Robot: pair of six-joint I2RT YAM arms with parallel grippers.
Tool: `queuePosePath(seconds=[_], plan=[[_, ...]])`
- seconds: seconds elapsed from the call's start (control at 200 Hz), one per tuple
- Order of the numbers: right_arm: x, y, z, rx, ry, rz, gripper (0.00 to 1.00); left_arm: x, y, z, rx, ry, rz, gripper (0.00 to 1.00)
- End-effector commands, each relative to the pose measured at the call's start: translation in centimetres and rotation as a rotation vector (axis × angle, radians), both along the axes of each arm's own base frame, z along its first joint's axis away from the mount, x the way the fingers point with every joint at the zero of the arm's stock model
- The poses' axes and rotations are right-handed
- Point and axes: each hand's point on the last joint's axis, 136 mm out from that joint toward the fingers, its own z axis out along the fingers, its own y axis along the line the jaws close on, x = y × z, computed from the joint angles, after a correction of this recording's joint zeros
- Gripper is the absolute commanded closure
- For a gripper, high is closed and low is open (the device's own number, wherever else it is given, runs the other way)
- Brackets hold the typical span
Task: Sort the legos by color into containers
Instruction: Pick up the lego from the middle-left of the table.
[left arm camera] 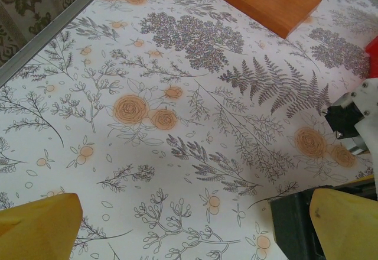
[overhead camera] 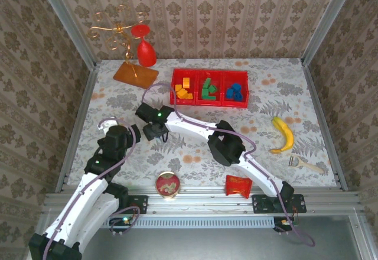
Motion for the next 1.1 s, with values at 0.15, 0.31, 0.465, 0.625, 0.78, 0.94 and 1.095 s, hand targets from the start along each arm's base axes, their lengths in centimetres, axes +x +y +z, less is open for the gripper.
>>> queuePosePath(seconds=[0.15, 0.31, 0.465, 0.625, 0.78, 0.94, 1.095], plan=[[-0.2, -0.8, -0.6, -0.049, 0.011, 0.020, 0.51, 0.2, 0.1, -0.3, -0.020, -0.002, 0.016, 0.00], [-0.3, -1.3, 0.1, -0.055, -0.002, 0.014, 0.51, 0.2, 0.1, -0.5, -0.021, 0.000, 0.017, 0.00], [-0.5, -2.3, 0.4, -0.072, -0.008, -0.005, 0.52, 0.2, 0.1, -0.5, -0.020, 0.002, 0.017, 0.00], [-0.7, -3.0, 0.8, -0.084, -0.014, -0.012, 0.45, 0.2, 0.1, -0.4, -0.022, 0.000, 0.017, 0.00], [-0.7, -4.2, 0.9, -0.121, -0.031, -0.038, 0.38, 0.2, 0.1, -0.4, -0.025, 0.001, 0.016, 0.00], [-1.0, -5.3, 0.9, -0.150, -0.030, -0.061, 0.41, 0.2, 0.1, -0.4, -0.026, 0.001, 0.015, 0.00], [-1.3, -5.4, 1.3, -0.126, -0.025, -0.069, 0.48, 0.2, 0.1, -0.4, -0.027, 0.002, 0.016, 0.00]])
